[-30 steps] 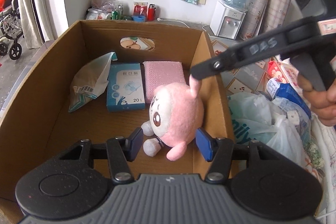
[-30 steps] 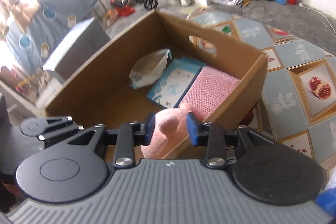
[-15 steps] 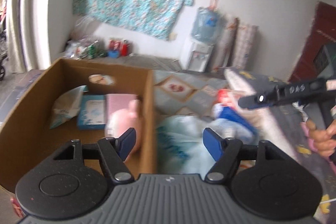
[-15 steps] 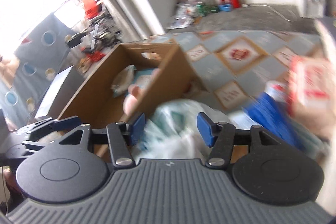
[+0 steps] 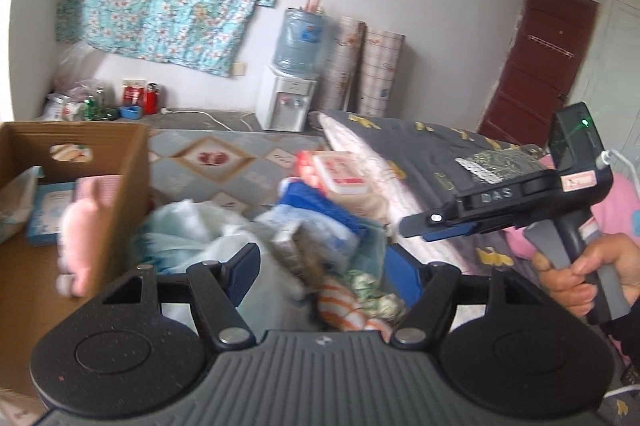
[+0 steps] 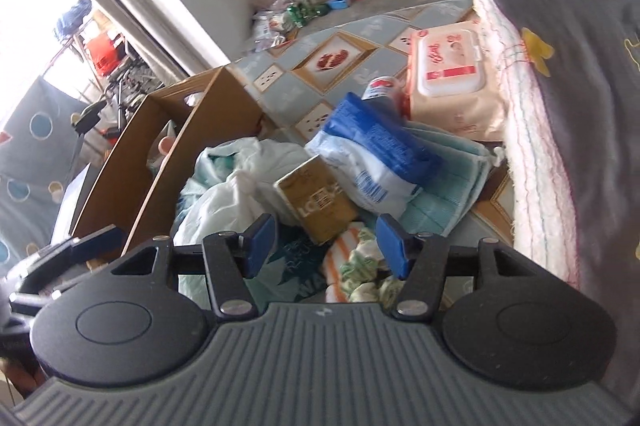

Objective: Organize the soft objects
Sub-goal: 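Move the right tool back toward the pile of items, then grasp the blue-and-white wipes packet with the right tool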

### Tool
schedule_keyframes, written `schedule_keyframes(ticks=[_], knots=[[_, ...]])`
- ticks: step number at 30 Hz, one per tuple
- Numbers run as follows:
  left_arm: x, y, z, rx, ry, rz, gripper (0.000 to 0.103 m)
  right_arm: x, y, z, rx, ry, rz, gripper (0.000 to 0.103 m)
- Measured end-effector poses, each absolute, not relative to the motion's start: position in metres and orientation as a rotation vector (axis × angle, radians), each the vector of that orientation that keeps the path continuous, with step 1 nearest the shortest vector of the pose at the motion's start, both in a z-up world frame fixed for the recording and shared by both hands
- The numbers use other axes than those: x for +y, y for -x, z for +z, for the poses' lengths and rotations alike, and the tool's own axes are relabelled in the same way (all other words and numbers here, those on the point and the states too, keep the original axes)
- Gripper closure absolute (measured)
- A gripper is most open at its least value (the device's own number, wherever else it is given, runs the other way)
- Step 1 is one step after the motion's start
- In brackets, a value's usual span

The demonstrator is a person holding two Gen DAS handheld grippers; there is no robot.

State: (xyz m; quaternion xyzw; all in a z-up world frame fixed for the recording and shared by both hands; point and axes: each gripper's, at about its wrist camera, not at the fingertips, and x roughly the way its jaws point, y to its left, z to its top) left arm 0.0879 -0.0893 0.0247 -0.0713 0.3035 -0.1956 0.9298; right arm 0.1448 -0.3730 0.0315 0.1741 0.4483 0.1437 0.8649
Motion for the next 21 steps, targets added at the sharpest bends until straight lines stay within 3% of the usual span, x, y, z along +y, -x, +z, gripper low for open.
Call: schedule_keyframes(ticks=[5,12,17,21], knots=[[-0.124,-0.12,0.004,0.643,0.128,-0.389,0.045,-0.382,-0.179,0.024,0.948,-0.39,0.309,0.047],[-0.155,-0.176,-0.032,0.745,0.103,-0.385,0.071,-0.382,-0.245,-0.007,1.009,-0.359,0.327,0.047],[-0.161,-0.193,-0.046,0.79,0.083,-0.388,0.077,-0.373,-0.287,-0.039,1.05,-0.307,0.351,0.047],[-0.161,-0.202,-0.057,0.829,0.072,-0.375,0.077,-0.371,-0.308,-0.062,1.071,-0.308,0.371,0.04]])
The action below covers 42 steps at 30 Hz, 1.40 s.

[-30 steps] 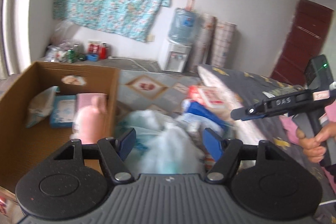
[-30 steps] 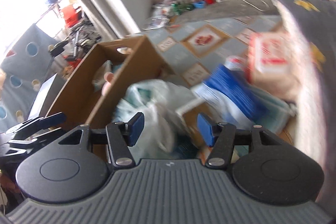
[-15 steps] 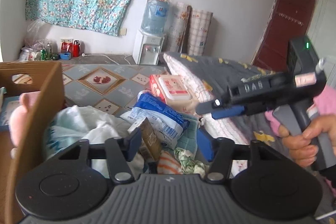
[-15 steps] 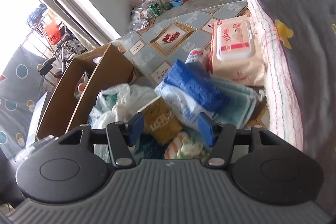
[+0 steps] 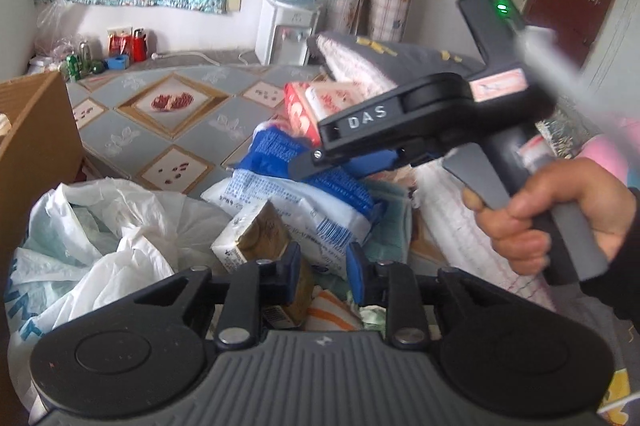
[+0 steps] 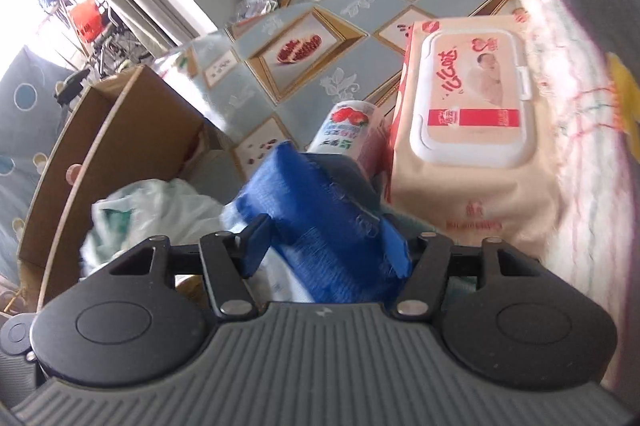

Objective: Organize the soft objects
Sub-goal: 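Grasp the blue-and-white wipes packet with the right tool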

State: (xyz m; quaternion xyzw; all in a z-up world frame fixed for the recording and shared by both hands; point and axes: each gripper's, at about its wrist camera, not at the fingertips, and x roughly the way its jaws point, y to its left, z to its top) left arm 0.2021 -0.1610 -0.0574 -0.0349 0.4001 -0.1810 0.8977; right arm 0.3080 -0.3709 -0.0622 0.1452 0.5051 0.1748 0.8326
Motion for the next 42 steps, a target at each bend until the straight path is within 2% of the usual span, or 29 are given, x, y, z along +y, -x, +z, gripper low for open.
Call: schedule_keyframes(ticks=[3,7,13,16,25,33,39,42], knots=[[-0.159,-0.206,-0.064,0.852,0.074,-0.366,0.077,-0.369,-0.313,-0.068,1.079,-0.322,0.396,0.042],[-0.157,-0.207,-0.067,0.863,0.087,-0.368,0.077,-0.372,-0.307,-0.068,1.074,-0.337,0.394,0.056],[-0.161,-0.207,-0.064,0.858,0.107,-0.395,0.075,-0.396,-0.28,-0.061,1.018,-0.472,0.316,0.071],[-0.166,-0.205,-0.063,0.857,0.123,-0.421,0.065,-0.413,-0.261,-0.061,0.992,-0.547,0.263,0.073],[-0.201,-0.213,-0.074,0.919,0.101,-0.524,0.042,-0.435,-0.234,-0.077,1.006,-0.665,0.194,0.073],[-0.22,-0.242,-0.093,0.973,0.05,-0.462,0.032,-0.443,-0.241,-0.097,1.042,-0.748,0.203,0.068],[-0.228,-0.252,-0.101,1.003,0.027,-0.432,0.033,-0.448,-0.239,-0.108,1.032,-0.813,0.219,0.067],[-0.231,-0.249,-0.099,0.997,0.011,-0.424,0.034,-0.446,-0.235,-0.105,1.021,-0.801,0.217,0.07]])
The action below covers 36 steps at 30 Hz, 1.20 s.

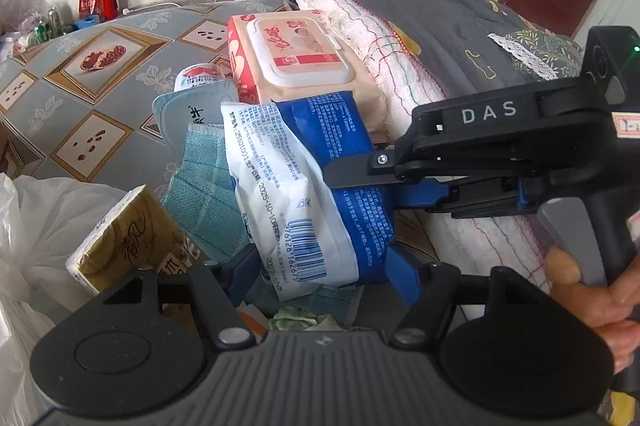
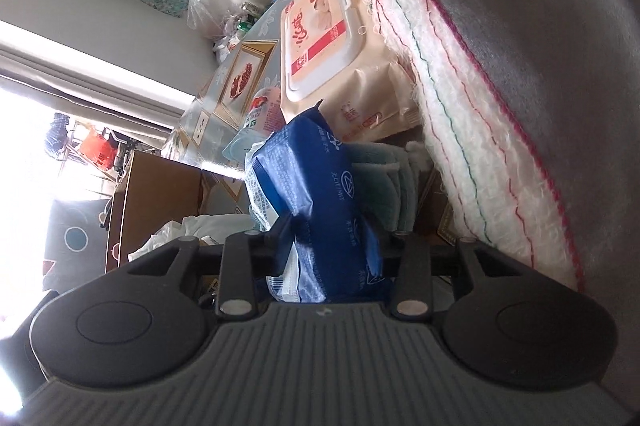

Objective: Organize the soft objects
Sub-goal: 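Grasp the blue-and-white wipes packet with the right tool, then carry the wipes packet over the cardboard box with the right tool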

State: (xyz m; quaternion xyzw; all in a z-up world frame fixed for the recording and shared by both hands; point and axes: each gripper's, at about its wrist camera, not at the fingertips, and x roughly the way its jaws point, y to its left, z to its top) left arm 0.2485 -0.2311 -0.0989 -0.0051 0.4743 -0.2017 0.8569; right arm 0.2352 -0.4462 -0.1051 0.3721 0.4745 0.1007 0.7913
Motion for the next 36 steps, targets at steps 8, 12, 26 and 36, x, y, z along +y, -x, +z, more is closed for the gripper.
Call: schedule_keyframes(ticks=[8,12,26,36], knots=[[-0.226,-0.237,-0.081,0.964,0.032,-0.428,0.037,-0.446,-0.218,-0.082,0.966,-0.802,0.222,0.073],[-0.222,-0.225,-0.062,0.919,0.042,-0.443,0.037,-0.447,-0.204,-0.06,0.924,-0.792,0.225,0.073],[-0.182,-0.155,0.02,0.701,0.069,-0.462,0.038,-0.412,-0.146,0.032,0.781,-0.759,0.305,0.073],[-0.093,-0.098,0.062,0.567,0.114,-0.299,0.038,-0.305,-0.146,0.082,0.776,-0.69,0.518,0.073]])
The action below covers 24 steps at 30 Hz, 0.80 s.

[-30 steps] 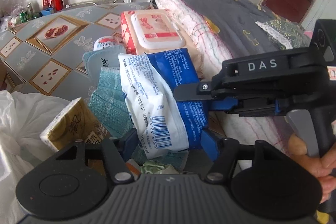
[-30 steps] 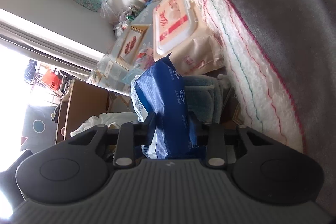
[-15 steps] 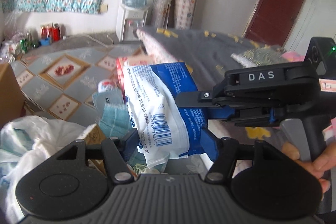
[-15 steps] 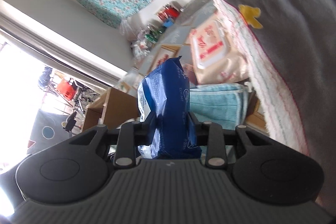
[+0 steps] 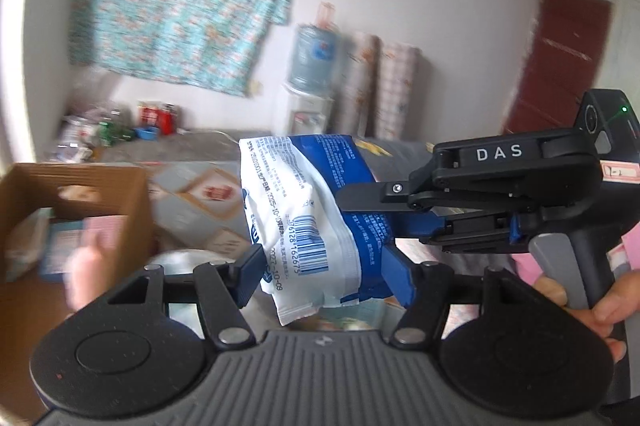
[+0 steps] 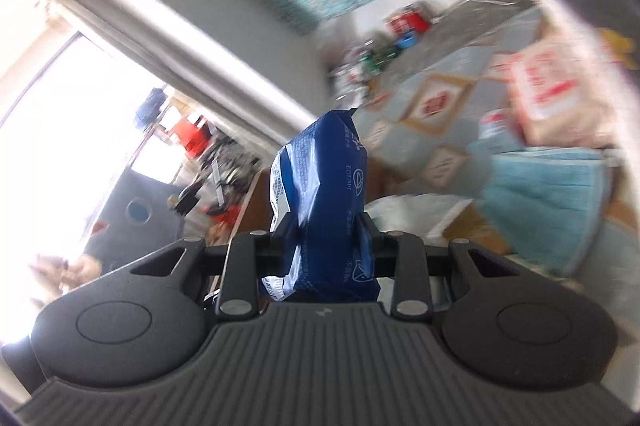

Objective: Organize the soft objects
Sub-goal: 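Carry the wipes packet over the cardboard box with the right tool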

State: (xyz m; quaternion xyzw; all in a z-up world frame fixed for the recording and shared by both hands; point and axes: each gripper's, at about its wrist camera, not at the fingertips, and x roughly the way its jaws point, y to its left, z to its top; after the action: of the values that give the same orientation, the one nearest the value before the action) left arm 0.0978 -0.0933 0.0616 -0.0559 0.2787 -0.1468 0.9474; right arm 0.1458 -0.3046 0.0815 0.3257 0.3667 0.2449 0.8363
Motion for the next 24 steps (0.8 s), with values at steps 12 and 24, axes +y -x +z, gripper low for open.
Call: schedule_keyframes(ticks=[12,24], knots=[[0.07,-0.087,0.063,0.616,0.209,0.006,0.038,-0.097,-0.222,0.064,1.017,-0.625,0.732,0.072],[0.16,-0.154,-0.009,0.876,0.232,0.052,0.039,-0.014,-0.28,-0.019,1.215,-0.549,0.588,0.069]])
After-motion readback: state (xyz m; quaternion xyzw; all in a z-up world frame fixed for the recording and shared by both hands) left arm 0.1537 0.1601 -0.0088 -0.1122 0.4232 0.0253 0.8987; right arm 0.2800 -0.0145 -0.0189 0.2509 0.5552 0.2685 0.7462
